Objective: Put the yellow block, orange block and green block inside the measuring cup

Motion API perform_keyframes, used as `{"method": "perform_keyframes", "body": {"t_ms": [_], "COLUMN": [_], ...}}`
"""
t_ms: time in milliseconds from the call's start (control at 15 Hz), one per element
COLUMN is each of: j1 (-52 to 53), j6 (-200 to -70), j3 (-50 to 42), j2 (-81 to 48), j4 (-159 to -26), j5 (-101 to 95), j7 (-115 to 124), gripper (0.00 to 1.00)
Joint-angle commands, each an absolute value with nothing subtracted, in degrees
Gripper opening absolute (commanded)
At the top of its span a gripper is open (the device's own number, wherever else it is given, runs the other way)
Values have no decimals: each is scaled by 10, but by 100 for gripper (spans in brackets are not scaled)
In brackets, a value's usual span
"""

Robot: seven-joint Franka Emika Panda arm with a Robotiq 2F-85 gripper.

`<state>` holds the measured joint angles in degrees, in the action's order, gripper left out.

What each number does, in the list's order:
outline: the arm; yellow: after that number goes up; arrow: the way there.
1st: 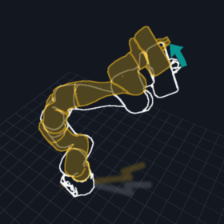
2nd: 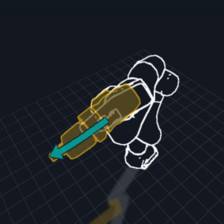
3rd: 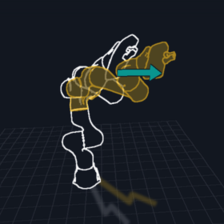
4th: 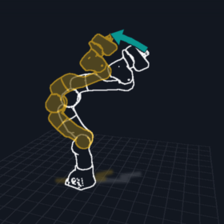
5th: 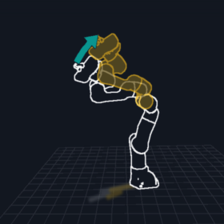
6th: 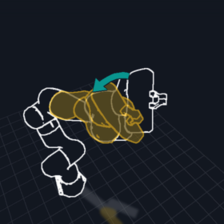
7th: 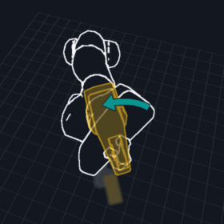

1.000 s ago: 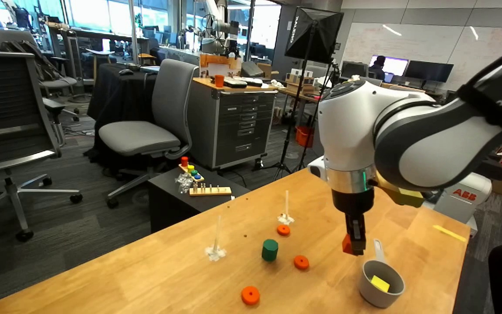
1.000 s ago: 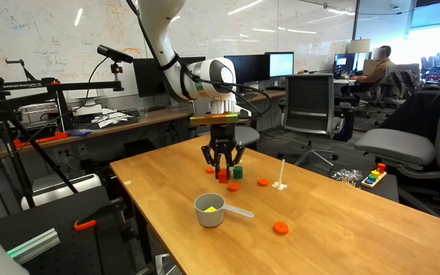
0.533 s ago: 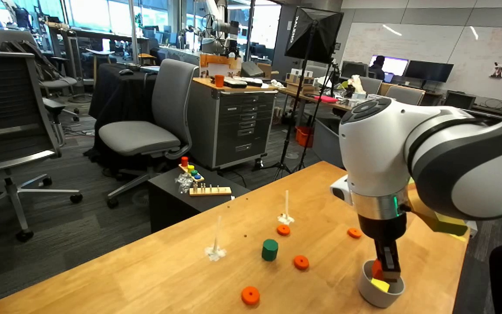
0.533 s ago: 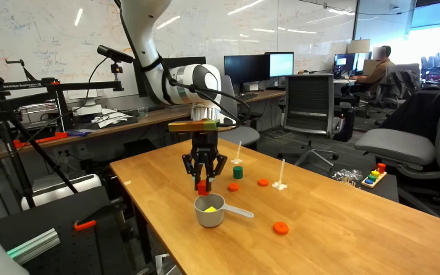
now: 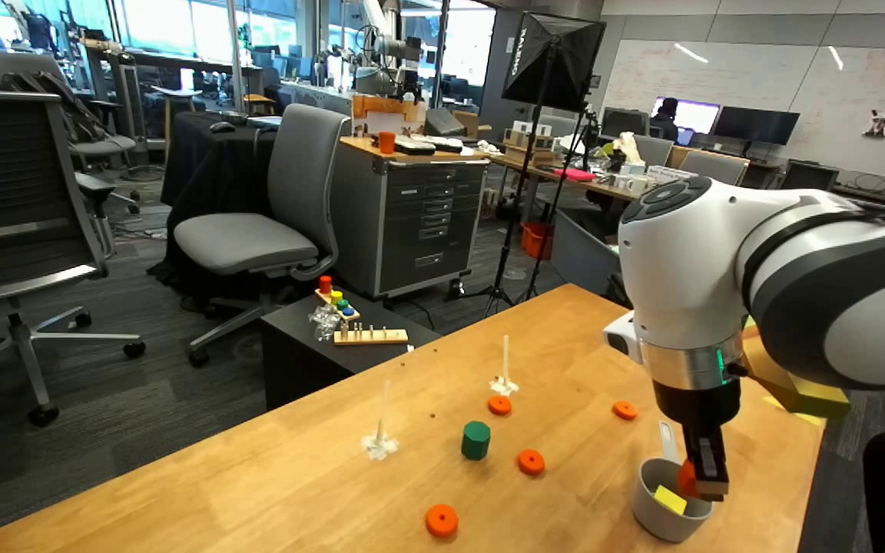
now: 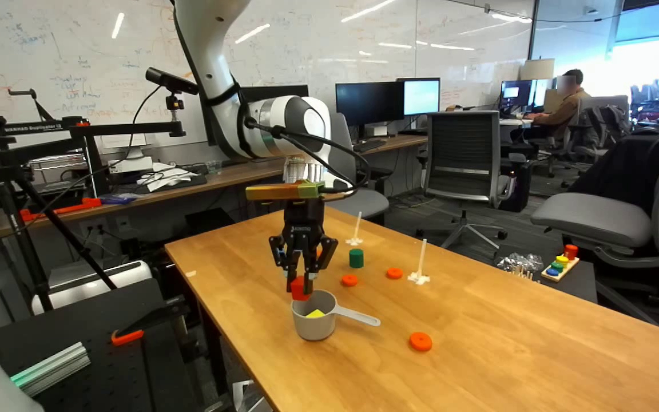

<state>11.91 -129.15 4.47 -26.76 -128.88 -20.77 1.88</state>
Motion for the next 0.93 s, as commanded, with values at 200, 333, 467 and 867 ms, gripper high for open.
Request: {"method": "perform_keyframes", "body": {"t_ms": [200,333,467,867], "j1": [109,107,107,125], "j6": [-1291,-1293,-1297,-1284], "j3": [37,37,37,34], "j2": [-250,-252,-258,-323], "j4": [-1301,-1300,-1292,-1182], "j5": [-199,-201,-204,-217], "j7": [32,30,27,31], "gripper": [64,81,96,100]}}
